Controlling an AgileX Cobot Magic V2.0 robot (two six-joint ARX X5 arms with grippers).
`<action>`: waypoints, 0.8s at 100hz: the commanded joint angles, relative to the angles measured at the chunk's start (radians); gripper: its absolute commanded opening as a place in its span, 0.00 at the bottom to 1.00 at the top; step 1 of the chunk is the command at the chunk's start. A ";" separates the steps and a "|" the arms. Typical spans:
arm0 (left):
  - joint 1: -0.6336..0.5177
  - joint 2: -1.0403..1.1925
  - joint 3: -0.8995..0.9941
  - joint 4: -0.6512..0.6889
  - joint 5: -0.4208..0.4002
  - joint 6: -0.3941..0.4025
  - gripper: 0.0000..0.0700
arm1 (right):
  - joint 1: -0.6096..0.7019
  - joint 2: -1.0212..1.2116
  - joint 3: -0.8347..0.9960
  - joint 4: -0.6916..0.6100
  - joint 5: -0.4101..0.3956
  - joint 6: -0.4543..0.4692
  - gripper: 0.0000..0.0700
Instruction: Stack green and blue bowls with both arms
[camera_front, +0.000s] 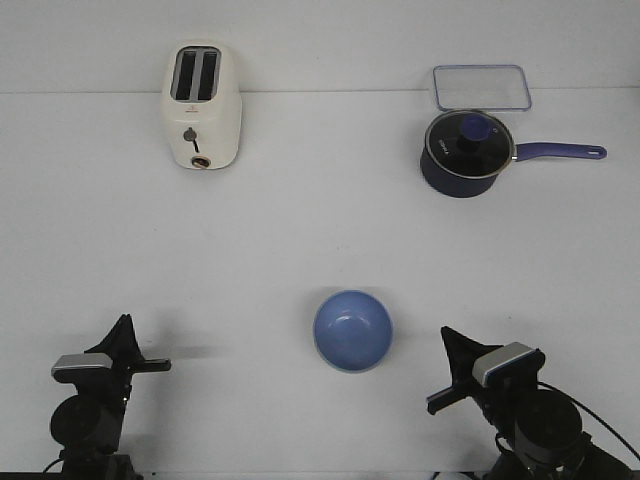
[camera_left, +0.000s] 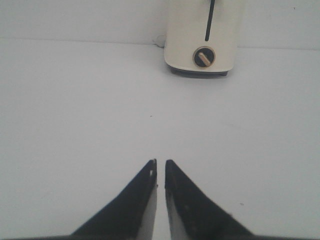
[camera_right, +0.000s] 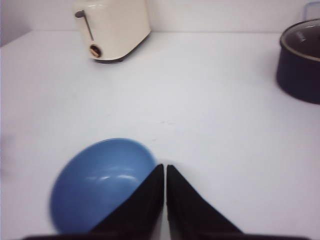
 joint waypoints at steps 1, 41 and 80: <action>0.002 -0.002 -0.020 0.014 0.001 0.015 0.02 | -0.066 0.003 -0.004 0.031 0.026 -0.101 0.01; 0.002 -0.002 -0.020 0.014 0.001 0.015 0.02 | -0.802 -0.198 -0.430 0.477 -0.437 -0.309 0.01; 0.002 -0.002 -0.020 0.015 0.001 0.015 0.02 | -0.847 -0.328 -0.596 0.463 -0.435 -0.309 0.01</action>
